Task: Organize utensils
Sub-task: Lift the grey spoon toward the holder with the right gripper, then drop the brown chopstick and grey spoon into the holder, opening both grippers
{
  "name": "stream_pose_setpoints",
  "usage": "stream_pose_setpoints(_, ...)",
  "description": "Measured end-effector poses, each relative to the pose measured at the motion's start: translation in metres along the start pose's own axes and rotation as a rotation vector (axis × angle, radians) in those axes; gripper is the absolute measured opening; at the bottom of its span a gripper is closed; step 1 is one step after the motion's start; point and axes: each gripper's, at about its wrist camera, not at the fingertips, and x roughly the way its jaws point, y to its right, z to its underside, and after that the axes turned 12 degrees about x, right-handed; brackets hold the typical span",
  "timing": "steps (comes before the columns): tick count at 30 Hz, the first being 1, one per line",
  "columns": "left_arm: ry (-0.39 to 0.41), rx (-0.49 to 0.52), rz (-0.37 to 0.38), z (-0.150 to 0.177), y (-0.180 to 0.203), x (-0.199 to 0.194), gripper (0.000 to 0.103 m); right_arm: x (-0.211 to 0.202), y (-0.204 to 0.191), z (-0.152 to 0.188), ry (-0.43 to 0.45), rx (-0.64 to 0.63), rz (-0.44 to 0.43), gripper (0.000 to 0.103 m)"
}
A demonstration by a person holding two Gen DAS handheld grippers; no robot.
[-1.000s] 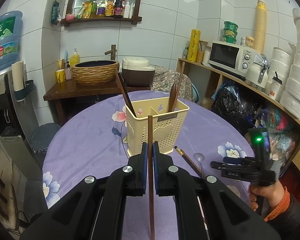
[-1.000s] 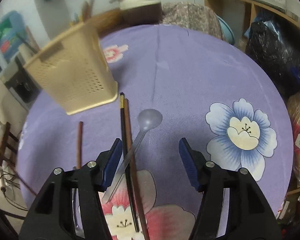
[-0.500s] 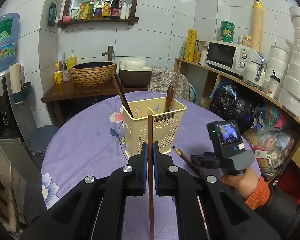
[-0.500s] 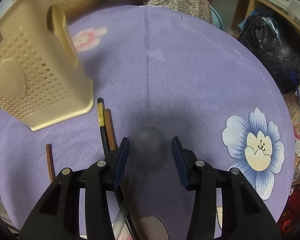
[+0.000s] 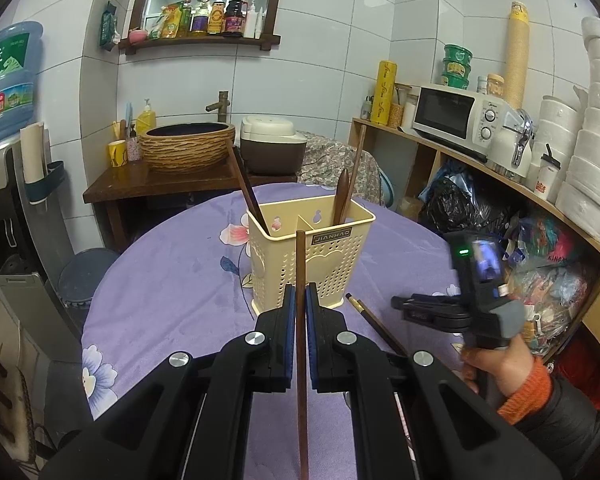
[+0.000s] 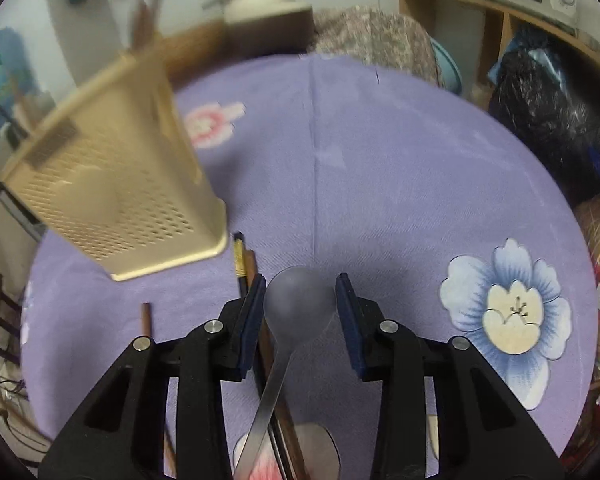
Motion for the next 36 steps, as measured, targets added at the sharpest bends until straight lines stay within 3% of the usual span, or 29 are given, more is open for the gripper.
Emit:
stream_pose_setpoints(6, 0.007, -0.019, -0.003, 0.002, -0.006, -0.004, 0.007, -0.074, 0.001, 0.021, 0.149, -0.109, -0.109, 0.037)
stream_pose_setpoints(13, 0.01, -0.031, 0.001, 0.002, -0.006, -0.004, 0.007, -0.097, 0.0, 0.033, 0.22, -0.165, -0.106, 0.037)
stream_pose_setpoints(23, 0.052, -0.036, 0.023, -0.01, -0.01, -0.018, 0.007, -0.118, -0.007, 0.023, 0.275, -0.178, -0.141, 0.037)
stream_pose_setpoints(26, 0.101, -0.016, 0.017, -0.038, -0.011, -0.029, 0.007, -0.135, -0.024, 0.006, 0.323, -0.204, -0.161, 0.037)
stream_pose_setpoints(31, 0.192, 0.014, 0.019, -0.101, -0.011, -0.044, 0.007, -0.171, -0.076, -0.049, 0.476, -0.279, -0.156, 0.037)
stream_pose_setpoints(36, 0.267, 0.02, -0.071, -0.165, -0.014, -0.039, 0.007, -0.187, -0.119, -0.103, 0.599, -0.289, -0.111, 0.037)
